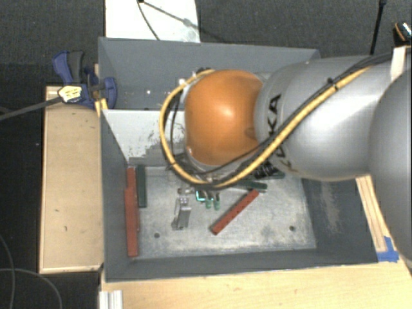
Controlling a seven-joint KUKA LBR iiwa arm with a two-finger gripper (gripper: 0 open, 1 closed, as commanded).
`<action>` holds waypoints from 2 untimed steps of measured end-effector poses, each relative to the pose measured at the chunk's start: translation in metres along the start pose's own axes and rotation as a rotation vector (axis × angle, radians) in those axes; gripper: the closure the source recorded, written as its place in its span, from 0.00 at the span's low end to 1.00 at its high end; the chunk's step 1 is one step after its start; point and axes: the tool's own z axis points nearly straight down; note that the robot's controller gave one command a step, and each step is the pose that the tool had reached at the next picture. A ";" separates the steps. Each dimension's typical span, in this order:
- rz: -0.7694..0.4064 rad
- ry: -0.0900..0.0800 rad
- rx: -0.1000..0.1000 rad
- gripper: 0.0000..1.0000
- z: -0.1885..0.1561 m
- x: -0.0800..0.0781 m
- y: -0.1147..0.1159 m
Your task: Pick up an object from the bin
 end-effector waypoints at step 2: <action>0.129 -0.002 0.003 0.00 0.136 -0.049 -0.109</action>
Offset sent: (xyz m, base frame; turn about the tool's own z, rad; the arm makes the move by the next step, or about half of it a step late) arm 0.0162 -0.0586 -0.0569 0.1789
